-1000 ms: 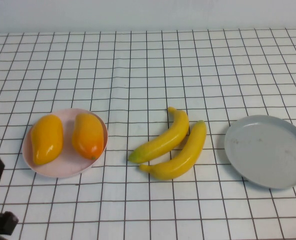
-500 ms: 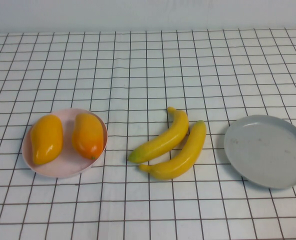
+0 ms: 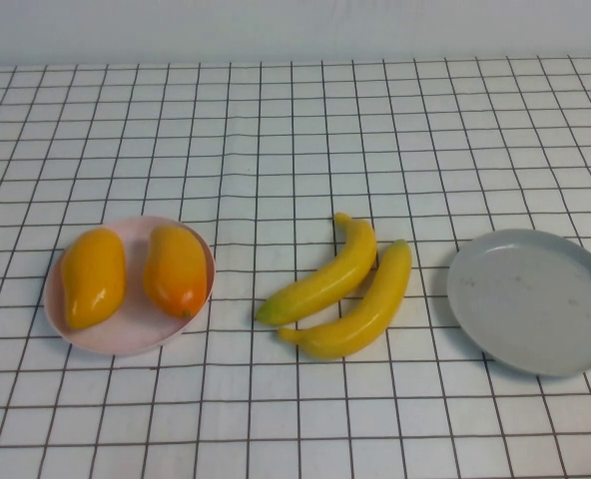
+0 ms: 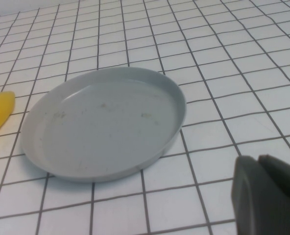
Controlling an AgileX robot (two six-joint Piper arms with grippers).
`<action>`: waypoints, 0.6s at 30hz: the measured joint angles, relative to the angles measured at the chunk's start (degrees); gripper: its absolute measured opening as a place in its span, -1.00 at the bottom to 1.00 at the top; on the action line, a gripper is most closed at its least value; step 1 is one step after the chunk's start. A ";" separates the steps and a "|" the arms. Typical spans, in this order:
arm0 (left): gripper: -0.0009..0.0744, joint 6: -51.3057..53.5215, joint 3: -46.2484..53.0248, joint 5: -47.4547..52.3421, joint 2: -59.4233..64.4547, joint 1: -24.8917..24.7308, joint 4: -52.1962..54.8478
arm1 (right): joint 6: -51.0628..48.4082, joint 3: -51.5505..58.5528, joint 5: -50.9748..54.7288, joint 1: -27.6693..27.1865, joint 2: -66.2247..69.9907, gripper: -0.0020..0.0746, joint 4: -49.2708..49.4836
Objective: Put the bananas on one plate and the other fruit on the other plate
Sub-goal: Put another type of fruit in the right plate
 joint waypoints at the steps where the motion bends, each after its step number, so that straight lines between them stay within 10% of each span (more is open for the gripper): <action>1: -0.98 0.00 0.00 0.00 0.00 -0.64 0.00 | 0.00 0.00 0.00 0.00 0.00 -0.99 0.00; 18: -0.98 0.00 0.00 0.00 -0.22 -12.96 0.00 | 0.00 0.00 0.00 0.00 0.00 -0.99 0.00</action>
